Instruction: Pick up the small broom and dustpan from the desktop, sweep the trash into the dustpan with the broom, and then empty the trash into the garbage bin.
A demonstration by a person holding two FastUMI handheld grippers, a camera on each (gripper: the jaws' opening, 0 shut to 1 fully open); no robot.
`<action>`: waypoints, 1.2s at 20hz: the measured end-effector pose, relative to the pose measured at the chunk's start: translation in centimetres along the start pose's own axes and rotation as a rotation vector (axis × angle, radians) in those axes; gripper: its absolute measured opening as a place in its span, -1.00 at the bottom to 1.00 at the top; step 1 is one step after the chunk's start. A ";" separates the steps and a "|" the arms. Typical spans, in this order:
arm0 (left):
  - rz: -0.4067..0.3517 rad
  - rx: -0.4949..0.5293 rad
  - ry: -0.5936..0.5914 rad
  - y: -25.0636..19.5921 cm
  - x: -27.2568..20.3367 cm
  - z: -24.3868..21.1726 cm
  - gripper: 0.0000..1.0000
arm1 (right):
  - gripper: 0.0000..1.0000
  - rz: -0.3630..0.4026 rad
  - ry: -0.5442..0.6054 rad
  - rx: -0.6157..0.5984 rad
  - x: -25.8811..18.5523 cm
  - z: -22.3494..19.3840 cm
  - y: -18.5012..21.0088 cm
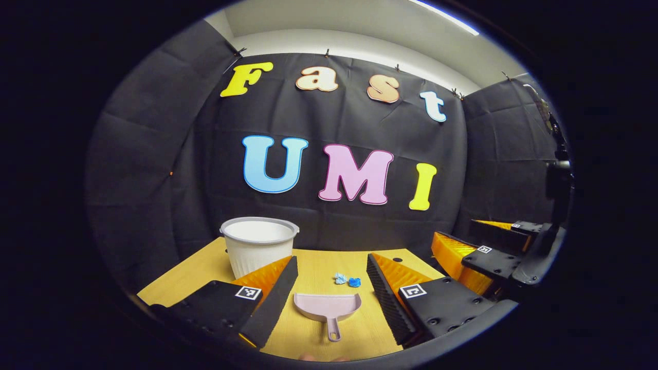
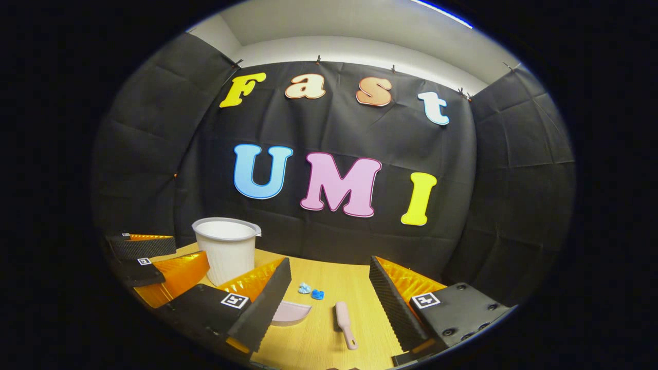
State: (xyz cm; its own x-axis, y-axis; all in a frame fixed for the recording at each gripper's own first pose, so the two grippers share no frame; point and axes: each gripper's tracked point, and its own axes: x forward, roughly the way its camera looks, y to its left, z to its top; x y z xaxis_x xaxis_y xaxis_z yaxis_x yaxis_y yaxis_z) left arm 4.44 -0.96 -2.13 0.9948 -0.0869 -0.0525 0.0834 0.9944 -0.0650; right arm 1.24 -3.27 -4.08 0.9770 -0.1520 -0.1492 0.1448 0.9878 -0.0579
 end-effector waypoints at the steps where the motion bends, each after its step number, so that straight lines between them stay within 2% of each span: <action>1: -0.007 0.008 0.007 -0.2 0.4 0.0 0.60 | 0.94 -0.004 0.000 -0.003 0.4 0.0 -0.3; 6: -0.021 0.019 0.052 -1.2 2.6 -0.4 0.60 | 0.96 -0.005 0.001 0.019 3.1 0.0 -1.6; 14: 0.005 -0.017 0.138 -0.7 5.6 -2.0 0.60 | 0.96 0.019 0.031 0.011 6.4 -1.1 -2.2; 16: 0.000 -0.006 0.194 -0.8 6.7 -3.2 0.60 | 0.98 0.030 0.030 0.012 7.4 -0.9 -2.3; 20: 0.013 -0.030 0.421 -0.6 8.7 -8.4 0.60 | 0.97 0.038 0.006 -0.001 9.5 0.0 -3.0; 22: 0.029 -0.064 0.618 -0.6 9.1 -12.2 0.61 | 0.97 0.038 -0.003 -0.007 10.4 0.0 -3.9; 24: 0.053 -0.067 0.763 -0.9 8.8 -15.1 0.65 | 0.94 0.052 0.005 -0.002 11.2 -0.8 -4.6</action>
State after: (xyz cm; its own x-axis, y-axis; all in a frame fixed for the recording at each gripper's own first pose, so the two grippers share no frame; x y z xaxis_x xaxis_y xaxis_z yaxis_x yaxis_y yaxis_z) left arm 12.24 -3.56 -17.53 0.6796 -0.0808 -0.7291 0.0088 0.9947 -0.1020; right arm 11.40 -9.50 -6.31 0.9825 -0.1008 -0.1569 0.0937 0.9942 -0.0521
